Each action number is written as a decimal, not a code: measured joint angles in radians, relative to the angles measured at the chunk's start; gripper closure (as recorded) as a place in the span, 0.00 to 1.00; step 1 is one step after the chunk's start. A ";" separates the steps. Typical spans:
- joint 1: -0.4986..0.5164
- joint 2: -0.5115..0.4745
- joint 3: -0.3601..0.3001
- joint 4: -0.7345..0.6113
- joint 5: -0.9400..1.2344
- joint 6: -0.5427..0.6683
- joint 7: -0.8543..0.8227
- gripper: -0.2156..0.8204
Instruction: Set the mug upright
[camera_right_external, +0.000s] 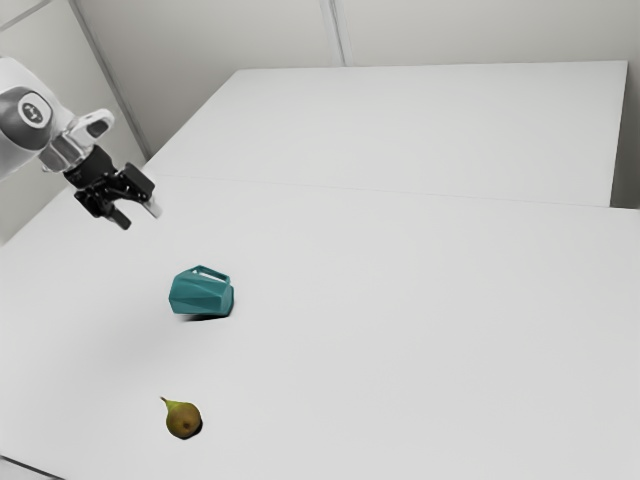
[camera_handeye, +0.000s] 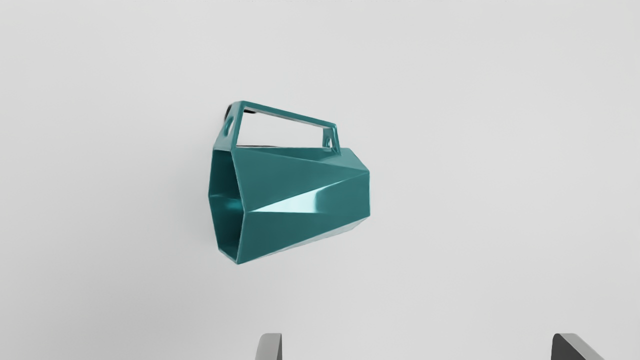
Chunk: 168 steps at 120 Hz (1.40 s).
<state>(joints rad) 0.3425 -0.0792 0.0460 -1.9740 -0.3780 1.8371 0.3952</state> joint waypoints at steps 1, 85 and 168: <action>-0.001 0.000 0.003 -0.005 -0.007 0.004 0.006 0.23; 0.090 0.117 0.103 -0.224 -0.487 0.139 0.485 0.23; 0.098 0.257 0.106 -0.226 -0.617 0.088 0.778 0.23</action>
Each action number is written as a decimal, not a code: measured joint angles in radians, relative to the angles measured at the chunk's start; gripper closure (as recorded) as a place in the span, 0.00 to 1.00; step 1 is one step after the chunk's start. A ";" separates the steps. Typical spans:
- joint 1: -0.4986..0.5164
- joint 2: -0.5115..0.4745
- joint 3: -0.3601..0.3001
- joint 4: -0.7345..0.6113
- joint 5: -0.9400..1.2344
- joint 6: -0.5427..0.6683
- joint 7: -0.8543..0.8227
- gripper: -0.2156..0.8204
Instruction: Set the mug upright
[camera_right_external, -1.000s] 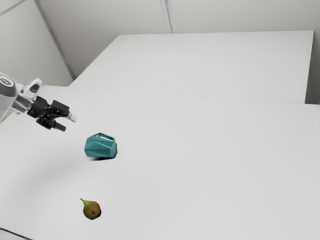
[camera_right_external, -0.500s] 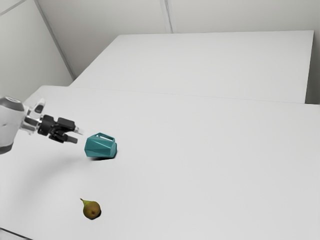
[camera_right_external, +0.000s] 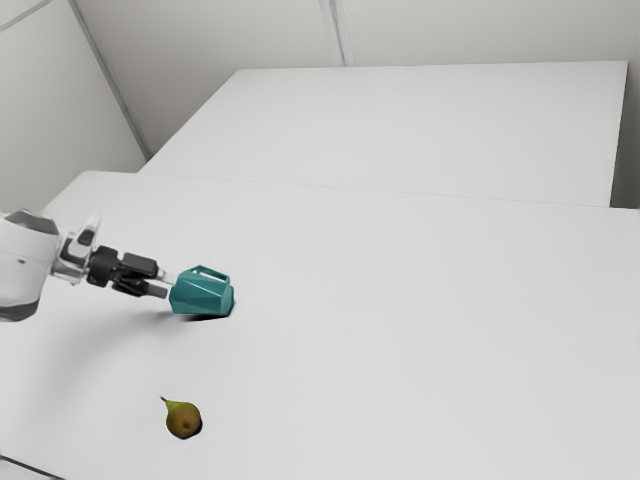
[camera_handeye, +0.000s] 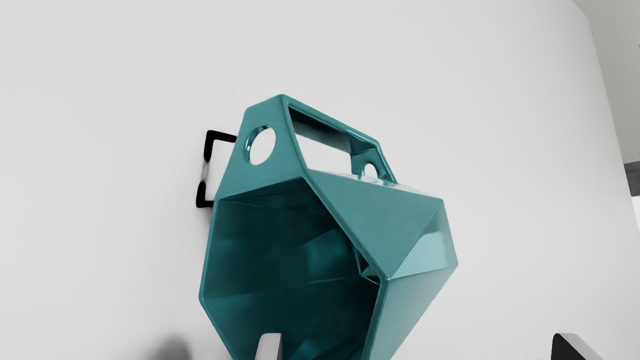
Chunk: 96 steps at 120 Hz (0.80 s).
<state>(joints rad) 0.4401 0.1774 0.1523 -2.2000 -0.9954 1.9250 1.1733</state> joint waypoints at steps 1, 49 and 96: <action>0.000 0.001 0.000 0.000 -0.001 0.000 0.002 0.23; -0.019 0.016 0.000 0.000 -0.035 -0.003 0.084 0.23; -0.042 0.034 0.000 -0.016 -0.095 -0.015 0.143 0.23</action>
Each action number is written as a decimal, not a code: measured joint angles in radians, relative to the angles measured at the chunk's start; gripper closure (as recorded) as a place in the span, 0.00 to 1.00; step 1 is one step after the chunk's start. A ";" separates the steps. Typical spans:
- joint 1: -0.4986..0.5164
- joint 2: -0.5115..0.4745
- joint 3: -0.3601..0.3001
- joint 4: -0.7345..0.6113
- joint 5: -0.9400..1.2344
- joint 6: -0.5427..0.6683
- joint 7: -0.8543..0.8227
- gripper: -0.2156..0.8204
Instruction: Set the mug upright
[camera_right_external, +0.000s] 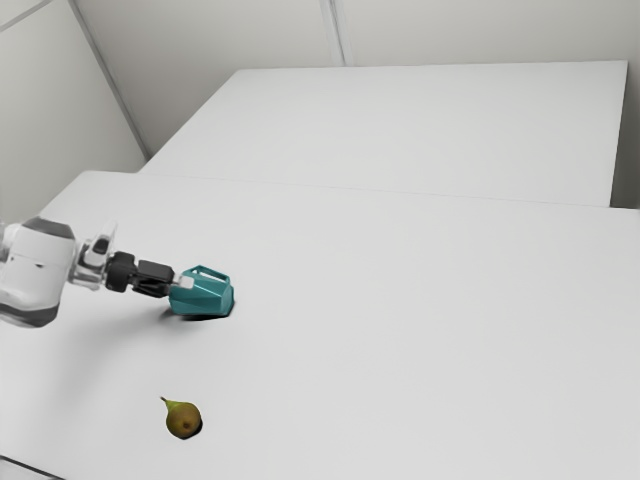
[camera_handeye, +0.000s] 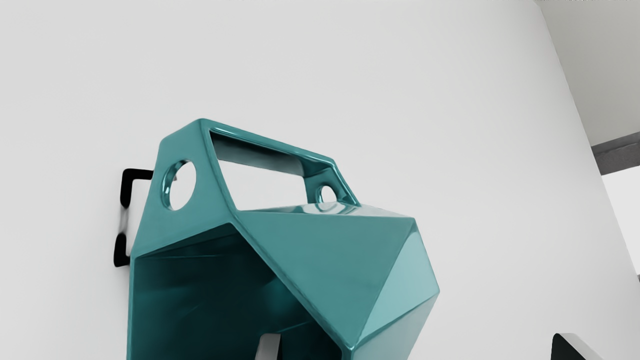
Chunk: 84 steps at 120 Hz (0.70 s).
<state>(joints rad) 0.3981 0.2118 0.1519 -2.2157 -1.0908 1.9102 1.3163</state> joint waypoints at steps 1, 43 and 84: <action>0.000 0.001 0.000 -0.001 -0.002 -0.001 0.001 0.23; -0.011 0.005 0.000 -0.006 -0.029 -0.010 0.047 0.44; -0.017 -0.003 -0.001 -0.006 -0.032 -0.008 0.072 0.86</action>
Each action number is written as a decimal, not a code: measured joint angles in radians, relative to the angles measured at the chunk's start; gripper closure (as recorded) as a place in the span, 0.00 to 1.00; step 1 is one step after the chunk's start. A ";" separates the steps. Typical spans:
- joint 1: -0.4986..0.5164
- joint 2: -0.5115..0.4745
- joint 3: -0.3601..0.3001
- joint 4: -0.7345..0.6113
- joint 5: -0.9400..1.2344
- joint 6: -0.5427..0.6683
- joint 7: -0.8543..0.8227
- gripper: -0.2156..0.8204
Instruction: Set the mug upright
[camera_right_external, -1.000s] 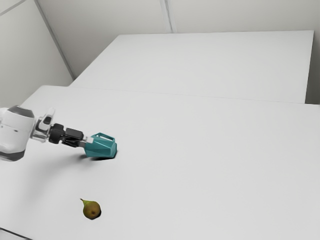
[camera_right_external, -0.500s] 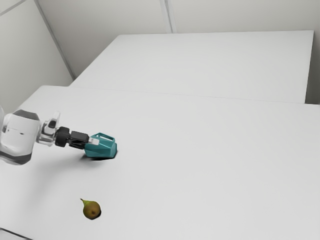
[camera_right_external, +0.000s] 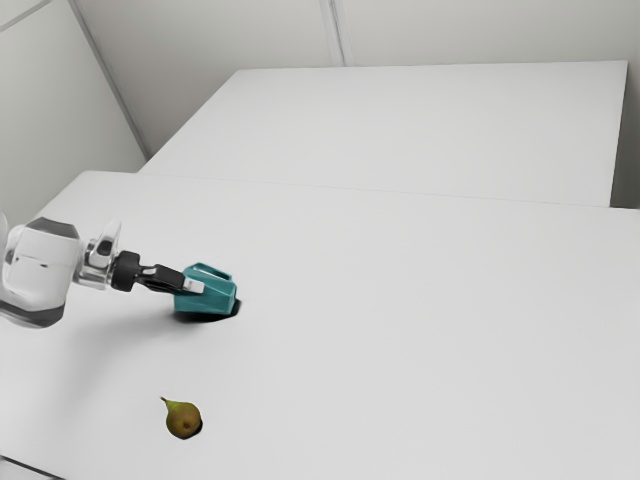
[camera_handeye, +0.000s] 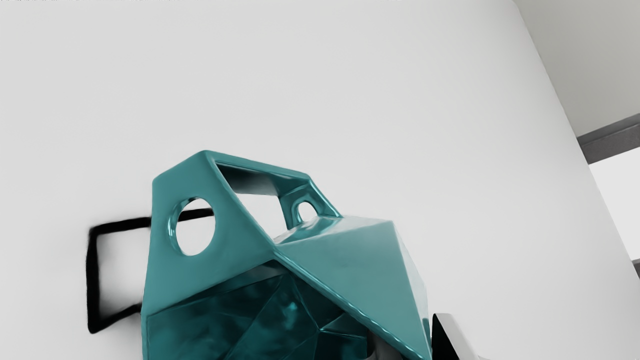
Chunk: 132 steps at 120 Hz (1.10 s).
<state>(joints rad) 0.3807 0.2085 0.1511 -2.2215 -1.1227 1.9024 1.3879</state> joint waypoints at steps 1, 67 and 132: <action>0.000 0.000 0.000 0.000 0.000 0.000 0.000 0.86; -0.149 -0.153 0.010 0.006 0.080 0.049 -0.023 0.96; -0.340 -0.254 -0.020 0.107 0.725 0.145 -0.390 0.97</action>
<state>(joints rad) 0.0411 -0.0452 0.1307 -2.1140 -0.3975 2.0477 0.9980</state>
